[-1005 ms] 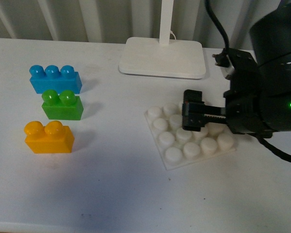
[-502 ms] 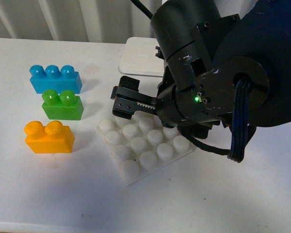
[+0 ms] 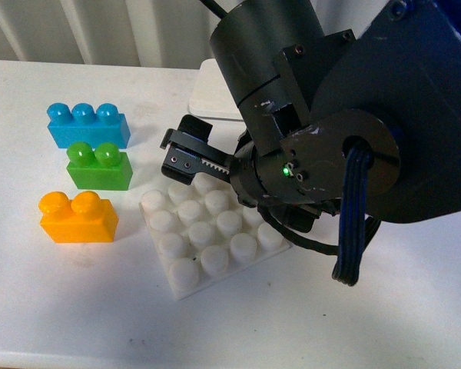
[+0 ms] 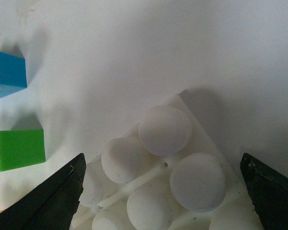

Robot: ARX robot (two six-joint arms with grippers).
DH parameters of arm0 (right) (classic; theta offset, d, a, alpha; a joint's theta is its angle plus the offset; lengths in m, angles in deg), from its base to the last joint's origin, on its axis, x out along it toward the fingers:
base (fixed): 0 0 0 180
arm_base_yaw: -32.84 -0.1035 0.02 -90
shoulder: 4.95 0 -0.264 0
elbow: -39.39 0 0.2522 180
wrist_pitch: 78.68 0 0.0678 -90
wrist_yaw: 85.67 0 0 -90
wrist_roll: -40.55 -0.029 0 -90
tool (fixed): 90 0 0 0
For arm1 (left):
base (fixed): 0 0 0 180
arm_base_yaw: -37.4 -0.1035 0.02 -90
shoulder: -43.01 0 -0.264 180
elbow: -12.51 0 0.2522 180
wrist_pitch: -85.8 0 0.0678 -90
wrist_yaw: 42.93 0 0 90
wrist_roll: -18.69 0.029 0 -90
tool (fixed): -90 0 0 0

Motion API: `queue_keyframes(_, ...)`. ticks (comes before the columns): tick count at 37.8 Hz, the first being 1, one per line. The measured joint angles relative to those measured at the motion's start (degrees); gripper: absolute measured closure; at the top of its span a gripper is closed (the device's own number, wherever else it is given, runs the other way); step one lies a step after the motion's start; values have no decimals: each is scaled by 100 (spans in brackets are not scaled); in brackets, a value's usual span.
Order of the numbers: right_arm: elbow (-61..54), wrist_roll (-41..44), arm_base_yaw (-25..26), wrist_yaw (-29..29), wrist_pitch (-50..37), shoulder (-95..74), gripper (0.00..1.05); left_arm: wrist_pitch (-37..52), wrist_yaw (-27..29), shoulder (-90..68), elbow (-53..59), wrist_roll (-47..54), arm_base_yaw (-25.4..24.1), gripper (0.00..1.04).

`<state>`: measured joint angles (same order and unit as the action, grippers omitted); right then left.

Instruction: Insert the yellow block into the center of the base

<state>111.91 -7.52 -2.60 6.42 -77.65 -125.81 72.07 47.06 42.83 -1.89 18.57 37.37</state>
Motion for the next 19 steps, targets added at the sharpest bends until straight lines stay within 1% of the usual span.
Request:
queue_keyframes(8,-240,-173,192,-20,-428,109,9,0,0,0,0,0,0,6)
queue_keyframes(13,-647,-114,474,68,-564,413,9,0,0,0,0,0,0,6)
queue_keyframes(17,-1198,122,918,-9,-780,1034,9,0,0,0,0,0,0,6)
queue_keyframes(19,-1495,227,1196,-155,-905,1495,9,0,0,0,0,0,0,6)
